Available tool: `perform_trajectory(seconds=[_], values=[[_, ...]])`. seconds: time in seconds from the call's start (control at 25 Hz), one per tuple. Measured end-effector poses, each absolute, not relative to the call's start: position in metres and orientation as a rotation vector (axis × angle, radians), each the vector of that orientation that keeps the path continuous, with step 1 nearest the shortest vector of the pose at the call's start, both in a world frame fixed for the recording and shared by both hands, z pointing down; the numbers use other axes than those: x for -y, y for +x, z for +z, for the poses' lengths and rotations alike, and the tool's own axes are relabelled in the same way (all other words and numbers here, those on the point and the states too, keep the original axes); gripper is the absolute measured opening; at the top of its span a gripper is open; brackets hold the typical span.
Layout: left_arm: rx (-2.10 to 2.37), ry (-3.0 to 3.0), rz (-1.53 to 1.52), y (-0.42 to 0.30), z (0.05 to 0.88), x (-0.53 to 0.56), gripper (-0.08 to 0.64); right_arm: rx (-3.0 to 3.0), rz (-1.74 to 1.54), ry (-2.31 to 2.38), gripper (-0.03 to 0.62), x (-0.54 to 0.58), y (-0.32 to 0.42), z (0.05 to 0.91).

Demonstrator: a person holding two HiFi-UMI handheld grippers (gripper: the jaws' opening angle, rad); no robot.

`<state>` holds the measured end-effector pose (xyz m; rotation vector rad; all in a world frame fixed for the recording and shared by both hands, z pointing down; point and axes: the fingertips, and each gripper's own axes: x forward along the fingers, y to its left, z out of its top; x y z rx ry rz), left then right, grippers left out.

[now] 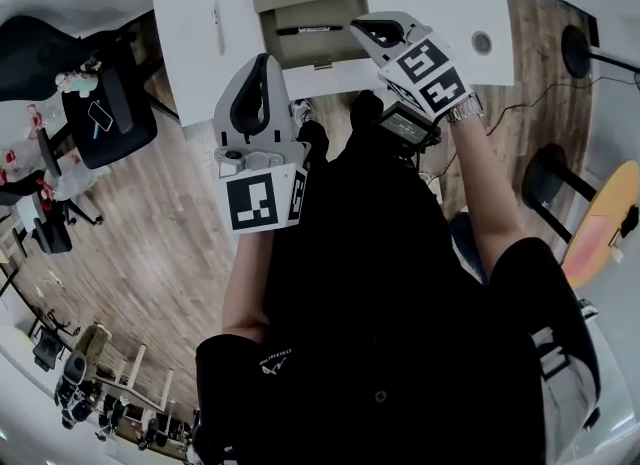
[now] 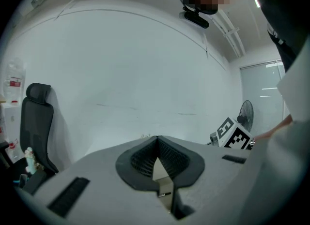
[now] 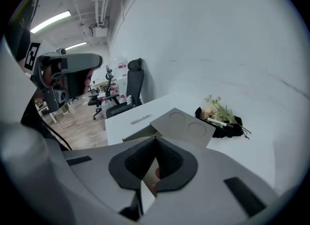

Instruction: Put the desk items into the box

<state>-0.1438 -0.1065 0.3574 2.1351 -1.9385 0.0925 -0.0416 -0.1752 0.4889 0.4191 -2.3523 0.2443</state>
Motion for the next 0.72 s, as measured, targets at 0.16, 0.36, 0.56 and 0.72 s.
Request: perform_trajectory(seconds=[0.16, 0.36, 0.56, 0.72], values=[[1.911, 2.183, 0.097, -0.133, 0.347, 0.097, 0.008, 2.405, 0.274, 0.52, -0.002, 0.163, -0.022, 0.456], [1.885, 2.244, 0.062, -0.131, 0.333, 0.083, 0.008, 2.469, 0.267, 0.62, -0.002, 0.134, -0.015, 0.419], [1.861, 2.28, 0.033, -0.134, 0.323, 0.062, 0.008, 2.586, 0.368, 0.748, -0.002, 0.1, -0.02, 0.376], [1.84, 2.312, 0.022, -0.138, 0.316, 0.049, 0.008, 2.65, 0.432, 0.862, -0.002, 0.077, -0.03, 0.349]])
